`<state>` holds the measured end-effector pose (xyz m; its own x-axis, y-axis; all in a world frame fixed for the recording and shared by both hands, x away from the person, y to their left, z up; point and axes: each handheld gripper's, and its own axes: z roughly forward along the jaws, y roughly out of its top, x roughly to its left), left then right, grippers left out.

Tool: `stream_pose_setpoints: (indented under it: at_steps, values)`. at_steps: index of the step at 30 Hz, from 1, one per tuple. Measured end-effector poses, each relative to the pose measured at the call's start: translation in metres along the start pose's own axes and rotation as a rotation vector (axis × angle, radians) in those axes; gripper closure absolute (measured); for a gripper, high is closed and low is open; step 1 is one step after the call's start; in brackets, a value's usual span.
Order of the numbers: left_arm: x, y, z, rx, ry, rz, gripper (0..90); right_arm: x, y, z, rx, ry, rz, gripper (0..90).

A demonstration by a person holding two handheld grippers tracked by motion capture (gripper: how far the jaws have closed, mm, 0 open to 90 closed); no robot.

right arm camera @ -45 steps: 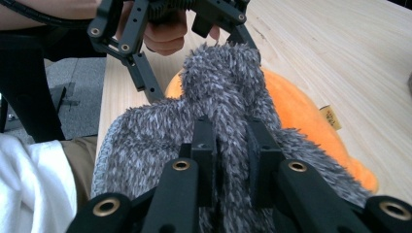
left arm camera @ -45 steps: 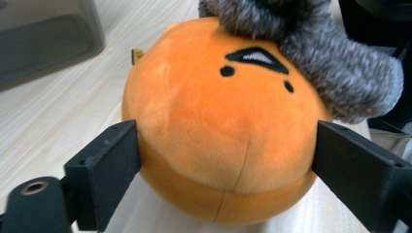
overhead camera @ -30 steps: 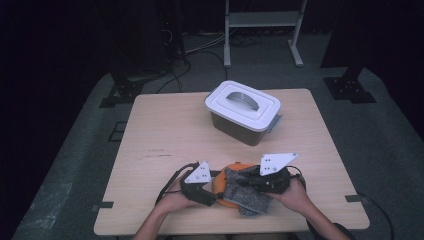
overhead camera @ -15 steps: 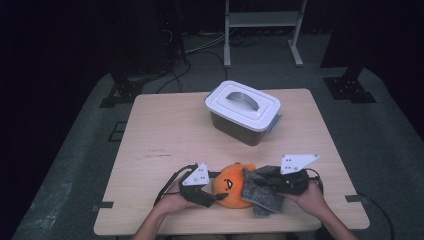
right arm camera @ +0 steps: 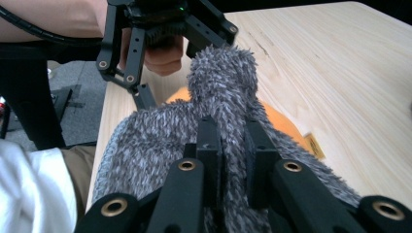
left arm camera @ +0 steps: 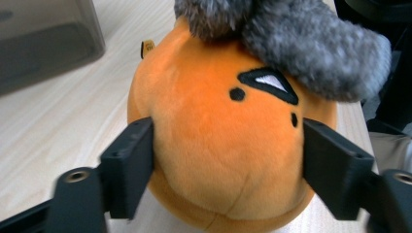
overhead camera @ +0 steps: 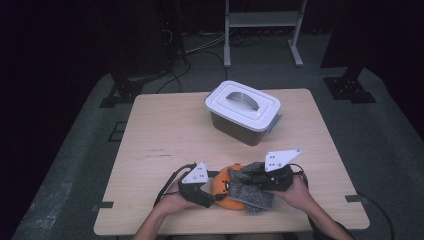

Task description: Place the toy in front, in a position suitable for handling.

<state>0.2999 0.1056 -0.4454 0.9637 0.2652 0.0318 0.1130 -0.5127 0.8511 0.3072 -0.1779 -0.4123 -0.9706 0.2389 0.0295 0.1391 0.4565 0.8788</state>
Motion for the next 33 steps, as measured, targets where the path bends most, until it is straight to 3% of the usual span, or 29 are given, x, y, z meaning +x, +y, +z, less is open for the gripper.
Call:
stream_pose_setpoints:
  at_steps: [5, 7, 10, 11, 15, 18, 24, 25, 26, 29, 31, 33]
  values:
    - [-0.004, 0.002, 0.001, -0.005, 0.009, 0.041, 29.9, -0.008, -0.021, -0.02, -0.002, -0.027, 0.057, 79.9]
    - [-0.004, 0.002, -0.001, 0.002, 0.012, 0.072, 31.4, -0.011, -0.024, -0.026, -0.007, -0.039, 0.071, 79.9]
    - [-0.006, 0.001, -0.002, 0.004, 0.014, 0.087, 32.3, -0.012, -0.021, -0.026, -0.022, -0.036, 0.081, 79.9]
    - [-0.008, 0.001, -0.002, 0.0, 0.015, 0.101, 32.8, -0.009, -0.01, -0.02, -0.036, -0.02, 0.058, 79.9]
    - [-0.009, 0.0, -0.003, 0.014, 0.021, 0.121, 33.7, -0.005, 0.003, -0.003, -0.032, -0.001, 0.01, 79.9]
    - [-0.008, -0.004, -0.006, 0.003, 0.022, 0.099, 34.4, -0.008, 0.003, 0.003, -0.022, 0.001, 0.009, 79.9]
    - [-0.005, -0.003, -0.004, -0.009, -0.002, 0.107, 33.5, -0.01, -0.019, -0.019, -0.014, -0.044, 0.062, 79.8]
    - [-0.004, -0.004, -0.004, -0.013, -0.007, 0.1, 32.0, -0.009, -0.021, -0.021, -0.012, -0.049, 0.064, 79.8]
    - [-0.002, -0.003, -0.003, -0.032, -0.032, 0.057, 28.3, -0.007, -0.022, -0.022, -0.012, -0.052, 0.066, 79.8]
    - [-0.001, 0.0, 0.0, -0.021, -0.031, 0.021, 17.3, -0.003, -0.023, -0.02, -0.004, -0.051, 0.058, 79.8]
    - [-0.002, -0.001, 0.001, -0.022, -0.028, 0.029, 24.3, -0.001, -0.021, -0.019, 0.003, -0.056, 0.048, 79.9]
    - [-0.006, 0.001, 0.0, -0.026, -0.001, 0.084, 31.2, 0.0, -0.013, -0.019, -0.012, -0.061, 0.045, 80.1]
